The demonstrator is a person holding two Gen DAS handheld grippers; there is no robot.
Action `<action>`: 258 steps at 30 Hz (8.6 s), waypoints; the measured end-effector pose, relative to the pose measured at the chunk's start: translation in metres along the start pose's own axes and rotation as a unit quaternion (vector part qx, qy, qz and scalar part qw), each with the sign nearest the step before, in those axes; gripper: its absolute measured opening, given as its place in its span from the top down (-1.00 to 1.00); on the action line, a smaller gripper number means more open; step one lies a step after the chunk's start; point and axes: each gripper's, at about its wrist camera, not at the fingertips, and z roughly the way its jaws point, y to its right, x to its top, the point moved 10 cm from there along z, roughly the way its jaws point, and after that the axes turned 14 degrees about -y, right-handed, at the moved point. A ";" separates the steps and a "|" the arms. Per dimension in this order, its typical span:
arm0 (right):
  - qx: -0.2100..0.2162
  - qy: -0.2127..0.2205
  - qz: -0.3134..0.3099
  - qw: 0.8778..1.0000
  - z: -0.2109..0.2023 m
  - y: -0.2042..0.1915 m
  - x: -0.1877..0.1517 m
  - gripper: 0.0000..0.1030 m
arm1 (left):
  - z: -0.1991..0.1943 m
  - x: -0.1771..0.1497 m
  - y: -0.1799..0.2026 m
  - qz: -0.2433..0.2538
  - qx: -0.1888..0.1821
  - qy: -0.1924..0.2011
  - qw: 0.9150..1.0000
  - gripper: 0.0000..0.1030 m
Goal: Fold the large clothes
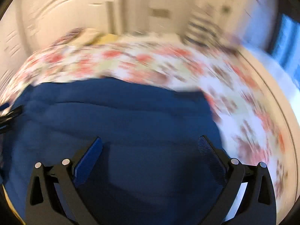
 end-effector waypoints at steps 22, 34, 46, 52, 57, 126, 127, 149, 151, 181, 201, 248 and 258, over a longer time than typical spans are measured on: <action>0.013 0.061 -0.198 0.978 -0.035 -0.121 -0.066 -0.91 | -0.043 -0.066 0.089 0.132 -0.037 0.076 0.988 -0.96; 0.009 0.060 -0.144 0.988 -0.052 -0.074 -0.066 -0.90 | -0.063 -0.074 0.031 0.083 -0.036 0.086 0.992 -0.96; 0.022 0.053 -0.050 0.997 -0.040 -0.014 -0.075 -0.90 | -0.042 -0.090 -0.025 0.023 -0.009 0.061 0.998 -0.96; 0.054 0.114 -0.128 0.984 -0.088 -0.070 -0.102 -0.90 | -0.107 -0.122 0.029 0.077 -0.084 0.110 0.987 -0.95; 0.046 0.096 -0.225 0.968 -0.067 -0.125 -0.128 -0.91 | -0.083 -0.156 0.092 0.172 -0.058 0.082 0.980 -0.96; 0.271 0.048 0.138 0.951 -0.044 0.001 -0.141 -0.85 | -0.066 -0.158 0.089 0.168 -0.072 0.083 0.980 -0.96; 0.271 0.052 0.139 0.951 -0.043 -0.001 -0.138 -0.84 | -0.066 -0.157 0.089 0.168 -0.072 0.083 0.980 -0.96; 0.188 0.210 0.044 0.959 -0.103 -0.009 -0.140 0.08 | 0.028 0.060 0.169 0.121 0.019 -0.054 0.991 -0.96; 0.192 0.206 0.044 0.959 -0.101 -0.007 -0.140 0.09 | 0.021 0.058 0.168 0.131 0.019 -0.047 0.990 -0.95; -0.004 0.312 -0.115 0.943 -0.194 -0.111 -0.077 0.14 | -0.111 -0.138 -0.063 0.058 -0.172 0.137 0.974 -0.93; -0.214 0.289 -0.613 0.704 -0.064 -0.416 -0.180 0.08 | -0.123 -0.124 -0.234 -0.093 -0.143 0.149 0.974 -0.88; 0.131 0.149 -0.530 0.825 -0.140 -0.378 -0.185 -0.02 | -0.074 -0.079 -0.073 0.079 -0.018 0.082 0.993 -0.96; 0.226 0.200 -0.326 0.896 -0.185 -0.267 -0.026 0.14 | -0.072 -0.103 -0.083 0.023 -0.011 0.108 0.994 -0.96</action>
